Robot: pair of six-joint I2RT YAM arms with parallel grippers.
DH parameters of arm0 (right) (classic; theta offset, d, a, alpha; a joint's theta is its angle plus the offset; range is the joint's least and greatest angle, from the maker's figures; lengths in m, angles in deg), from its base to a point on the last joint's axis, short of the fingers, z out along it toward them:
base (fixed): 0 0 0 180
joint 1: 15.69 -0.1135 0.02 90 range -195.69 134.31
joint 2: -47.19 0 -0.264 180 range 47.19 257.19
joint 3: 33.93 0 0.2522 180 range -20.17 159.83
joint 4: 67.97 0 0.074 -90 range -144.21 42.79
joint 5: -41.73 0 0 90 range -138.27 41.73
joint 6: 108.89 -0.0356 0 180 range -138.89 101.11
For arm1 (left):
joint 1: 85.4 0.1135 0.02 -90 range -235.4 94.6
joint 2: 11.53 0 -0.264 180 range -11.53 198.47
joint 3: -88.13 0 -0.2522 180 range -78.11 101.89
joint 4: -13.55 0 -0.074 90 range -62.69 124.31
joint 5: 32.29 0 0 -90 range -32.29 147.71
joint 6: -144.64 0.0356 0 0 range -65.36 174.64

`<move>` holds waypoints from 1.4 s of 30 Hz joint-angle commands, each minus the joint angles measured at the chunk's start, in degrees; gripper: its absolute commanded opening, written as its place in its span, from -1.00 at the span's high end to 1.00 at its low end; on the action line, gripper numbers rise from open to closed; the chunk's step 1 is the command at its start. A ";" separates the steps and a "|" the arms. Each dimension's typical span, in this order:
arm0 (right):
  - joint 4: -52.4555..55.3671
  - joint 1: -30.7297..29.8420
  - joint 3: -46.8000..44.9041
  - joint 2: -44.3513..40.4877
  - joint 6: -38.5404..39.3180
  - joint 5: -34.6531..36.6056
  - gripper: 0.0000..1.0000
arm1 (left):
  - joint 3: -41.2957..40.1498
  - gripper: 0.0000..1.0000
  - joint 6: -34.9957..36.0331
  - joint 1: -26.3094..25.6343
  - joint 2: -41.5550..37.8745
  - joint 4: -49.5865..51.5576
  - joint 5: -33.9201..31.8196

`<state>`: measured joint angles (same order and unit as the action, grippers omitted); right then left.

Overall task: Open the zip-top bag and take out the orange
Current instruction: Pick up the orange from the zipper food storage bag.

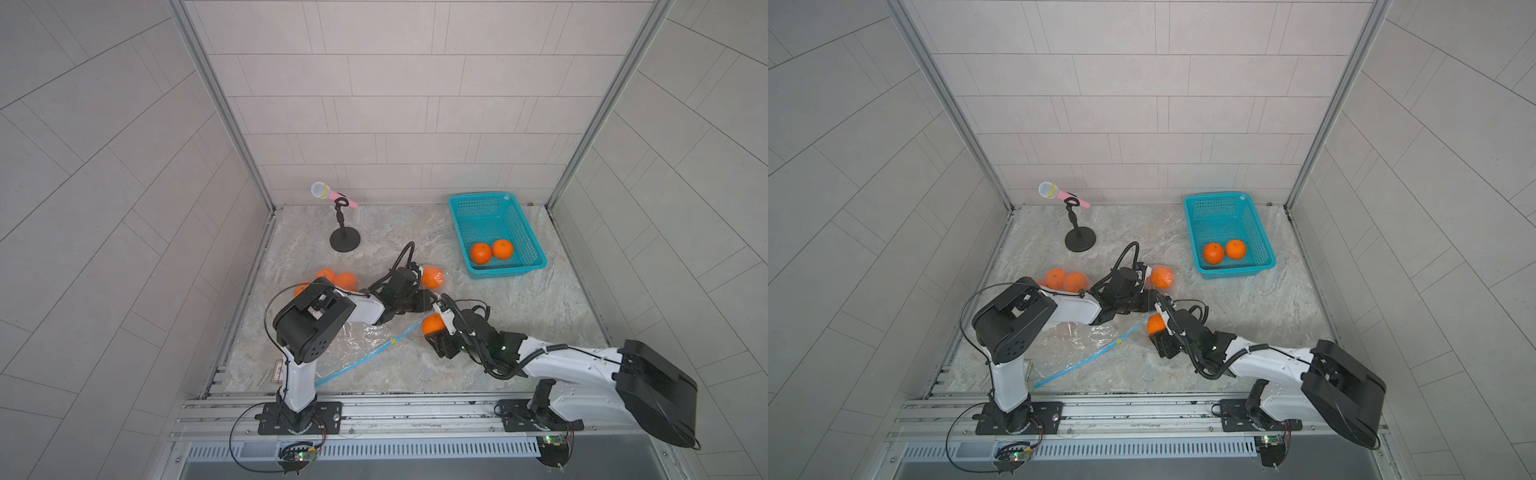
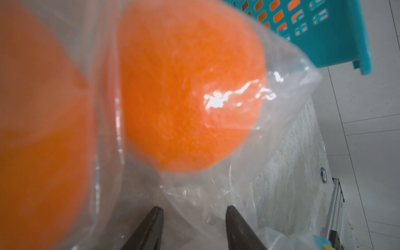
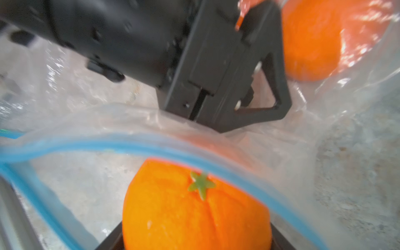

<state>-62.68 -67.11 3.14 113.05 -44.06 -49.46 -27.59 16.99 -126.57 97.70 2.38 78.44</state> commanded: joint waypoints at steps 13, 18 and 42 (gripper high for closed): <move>-1.47 12.39 -8.75 -21.74 -7.04 -13.57 -0.41 | 4.68 -0.03 0.11 1.95 7.54 1.58 -1.58; -6.56 21.26 -8.02 -13.94 -11.66 -24.14 -0.40 | 1.72 -0.03 -1.43 1.45 3.60 -5.08 1.97; 12.18 7.44 3.20 -1.22 -2.92 -1.96 -0.82 | -5.03 -0.08 -0.69 -2.59 0.92 -13.32 0.77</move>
<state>-56.39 -57.97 4.61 115.22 -45.89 -55.99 -31.55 15.90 -128.74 100.28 -11.44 80.98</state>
